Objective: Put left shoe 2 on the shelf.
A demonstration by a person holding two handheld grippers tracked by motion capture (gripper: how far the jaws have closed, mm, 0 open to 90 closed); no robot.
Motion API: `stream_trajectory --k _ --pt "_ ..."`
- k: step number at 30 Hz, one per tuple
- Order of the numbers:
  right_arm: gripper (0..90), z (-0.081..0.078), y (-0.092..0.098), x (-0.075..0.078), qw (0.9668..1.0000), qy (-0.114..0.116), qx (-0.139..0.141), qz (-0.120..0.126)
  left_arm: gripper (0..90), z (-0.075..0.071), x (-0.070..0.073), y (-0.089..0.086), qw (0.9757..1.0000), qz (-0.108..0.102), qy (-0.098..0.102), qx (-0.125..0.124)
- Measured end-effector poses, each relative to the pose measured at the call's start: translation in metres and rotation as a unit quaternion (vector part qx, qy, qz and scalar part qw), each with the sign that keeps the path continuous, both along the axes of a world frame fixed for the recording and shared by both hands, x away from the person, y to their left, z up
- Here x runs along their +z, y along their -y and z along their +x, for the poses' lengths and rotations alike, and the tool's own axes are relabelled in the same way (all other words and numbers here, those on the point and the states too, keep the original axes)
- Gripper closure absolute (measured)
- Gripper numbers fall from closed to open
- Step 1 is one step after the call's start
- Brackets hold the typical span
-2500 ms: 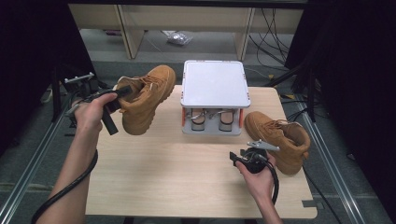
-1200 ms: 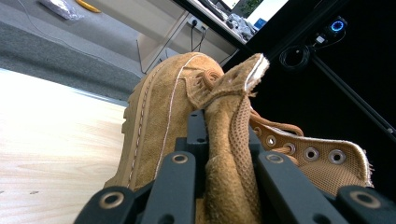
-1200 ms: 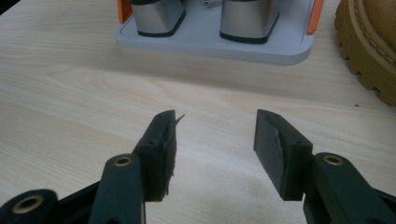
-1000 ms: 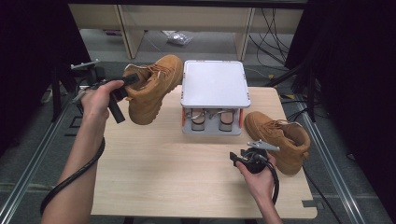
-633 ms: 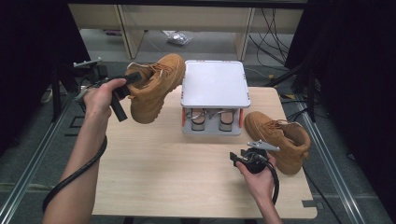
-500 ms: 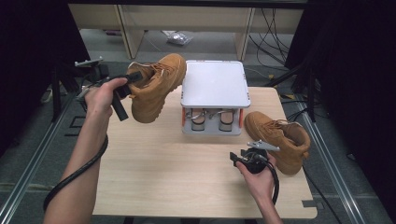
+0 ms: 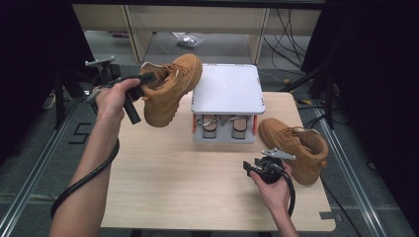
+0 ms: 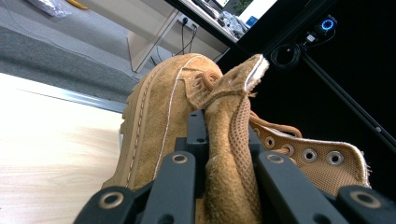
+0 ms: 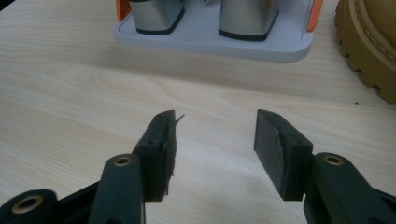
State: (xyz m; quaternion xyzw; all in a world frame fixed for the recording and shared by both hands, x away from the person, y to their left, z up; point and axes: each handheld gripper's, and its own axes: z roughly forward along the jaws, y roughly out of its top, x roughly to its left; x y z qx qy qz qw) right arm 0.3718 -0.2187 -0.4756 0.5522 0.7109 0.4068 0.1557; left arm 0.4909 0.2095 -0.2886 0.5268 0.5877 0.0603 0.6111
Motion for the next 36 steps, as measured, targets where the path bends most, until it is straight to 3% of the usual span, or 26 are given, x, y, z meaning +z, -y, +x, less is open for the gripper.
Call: stream_trajectory --k 2,14,16,28,30,31,33,36 --pt "49.8 -0.001 -0.001 0.001 0.9999 -0.01 -0.007 -0.006 81.2 0.002 0.001 0.004 1.0 0.001 -0.001 -0.001" --pt "49.7 -0.001 -0.001 0.001 0.9999 -0.012 -0.007 -0.004 81.1 0.011 0.003 0.021 0.9999 0.003 -0.006 -0.008" --pt "49.7 0.0 0.0 -0.001 1.0 -0.002 0.0 0.0 81.1 0.013 0.003 0.025 0.9999 0.004 -0.008 -0.008" --pt "49.7 -0.001 0.0 0.0 1.0 -0.003 -0.002 -0.001 80.9 0.023 0.006 0.043 0.9998 0.01 -0.012 -0.016" --pt "49.7 -0.003 -0.003 0.001 0.9996 -0.02 -0.014 0.014 80.8 0.025 0.007 0.046 0.9997 0.011 -0.012 -0.016" --pt "49.7 0.0 0.0 -0.001 1.0 -0.001 0.003 -0.002 80.8 0.026 0.007 0.047 0.9997 0.011 -0.012 -0.015" --pt "49.7 -0.001 -0.001 0.0 0.9998 -0.012 -0.01 -0.01 80.8 0.027 0.008 0.05 0.9998 0.011 -0.011 -0.015" --pt "49.7 0.0 -0.001 -0.002 1.0 -0.007 -0.002 -0.003 80.7 0.03 0.009 0.055 0.9997 0.014 -0.012 -0.015"
